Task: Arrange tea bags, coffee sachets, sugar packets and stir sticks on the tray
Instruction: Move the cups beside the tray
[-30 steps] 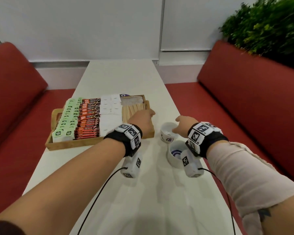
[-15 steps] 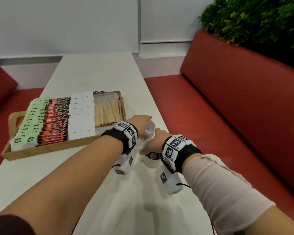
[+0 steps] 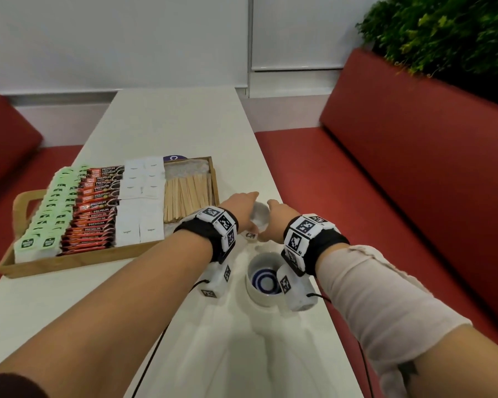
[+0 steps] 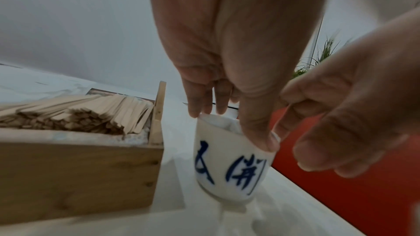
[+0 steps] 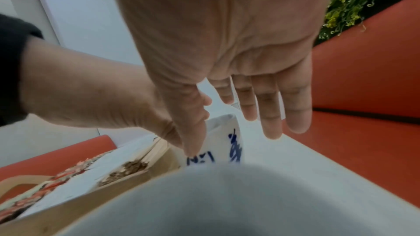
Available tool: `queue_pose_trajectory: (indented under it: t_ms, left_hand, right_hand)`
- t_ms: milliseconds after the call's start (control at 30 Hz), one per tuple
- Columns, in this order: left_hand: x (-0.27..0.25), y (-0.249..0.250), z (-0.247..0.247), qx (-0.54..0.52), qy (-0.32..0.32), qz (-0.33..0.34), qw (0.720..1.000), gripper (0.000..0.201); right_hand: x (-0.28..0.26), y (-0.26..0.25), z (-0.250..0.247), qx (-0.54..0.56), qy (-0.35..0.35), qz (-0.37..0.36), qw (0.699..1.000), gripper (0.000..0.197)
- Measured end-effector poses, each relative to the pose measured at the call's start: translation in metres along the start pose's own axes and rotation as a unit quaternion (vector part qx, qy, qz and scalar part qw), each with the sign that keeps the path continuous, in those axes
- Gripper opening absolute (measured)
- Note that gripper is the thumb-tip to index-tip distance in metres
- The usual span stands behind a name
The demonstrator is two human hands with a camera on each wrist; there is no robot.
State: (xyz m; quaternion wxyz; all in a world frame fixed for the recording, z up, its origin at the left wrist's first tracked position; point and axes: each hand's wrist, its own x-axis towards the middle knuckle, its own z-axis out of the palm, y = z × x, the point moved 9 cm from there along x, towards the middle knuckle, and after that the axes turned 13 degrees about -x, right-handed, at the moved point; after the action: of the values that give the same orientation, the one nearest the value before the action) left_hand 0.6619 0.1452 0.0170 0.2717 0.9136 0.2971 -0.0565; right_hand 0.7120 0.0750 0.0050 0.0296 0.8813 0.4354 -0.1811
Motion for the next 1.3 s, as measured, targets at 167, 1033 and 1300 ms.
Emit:
queue_pose_trajectory:
  t_ms: [167,1033,1300]
  left_hand:
    - [0.018,-0.009,-0.012,-0.055,0.034,-0.014,0.998,0.098]
    - [-0.075,0.060,0.050,0.156,-0.179,0.376,0.896,0.074]
    - [-0.032,0.040,0.019,0.159,-0.112,0.333,0.922,0.069]
  right_hand:
    - [0.037,-0.010,-0.013,-0.056,-0.012,-0.043,0.997,0.102]
    - [0.081,-0.022,-0.023,-0.139,0.006,-0.134,0.981,0.086]
    - [0.103,-0.036,-0.042,-0.169,0.010,-0.160,0.972,0.085]
